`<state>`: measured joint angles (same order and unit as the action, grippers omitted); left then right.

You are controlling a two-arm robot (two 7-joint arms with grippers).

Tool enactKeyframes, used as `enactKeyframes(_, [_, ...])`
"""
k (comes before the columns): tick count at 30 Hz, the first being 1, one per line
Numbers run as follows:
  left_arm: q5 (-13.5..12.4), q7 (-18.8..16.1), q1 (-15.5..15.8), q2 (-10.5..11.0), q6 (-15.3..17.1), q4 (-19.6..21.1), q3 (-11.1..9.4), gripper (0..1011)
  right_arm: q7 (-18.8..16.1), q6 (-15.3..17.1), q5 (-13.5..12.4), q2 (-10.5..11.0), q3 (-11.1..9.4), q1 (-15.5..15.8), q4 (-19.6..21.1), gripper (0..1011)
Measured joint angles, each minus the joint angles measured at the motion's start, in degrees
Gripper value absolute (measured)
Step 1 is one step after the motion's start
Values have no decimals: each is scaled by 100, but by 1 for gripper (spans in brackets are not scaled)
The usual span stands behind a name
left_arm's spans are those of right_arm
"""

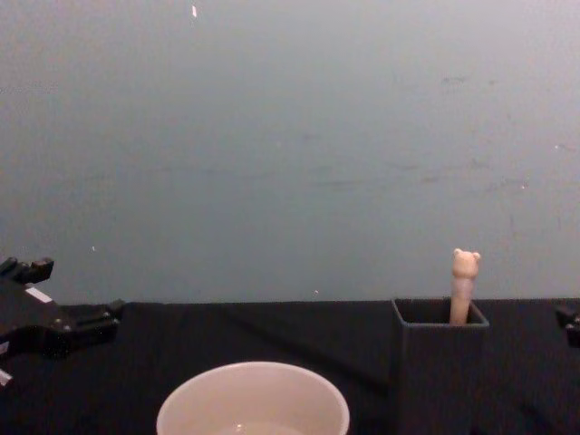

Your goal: Pick up the stirring spoon with one hand, stir inside the cup, then place it back in its original position.

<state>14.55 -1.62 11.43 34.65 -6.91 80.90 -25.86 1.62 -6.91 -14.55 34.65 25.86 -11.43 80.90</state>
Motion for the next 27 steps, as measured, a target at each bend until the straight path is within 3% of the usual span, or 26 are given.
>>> enactKeyframes(9, [0, 0, 0, 0, 0, 0, 0, 1001, -234, 58, -142, -8, -186, 92, 135, 1000])
enactKeyframes(21, [0, 0, 0, 0, 0, 0, 0, 1001, -1267, 316, -938, 504, -646, 666, 937, 1000])
enactKeyframes(27, [0, 0, 0, 0, 0, 0, 0, 1001, -1725, 379, -1248, 636, -788, 899, 1226, 1000])
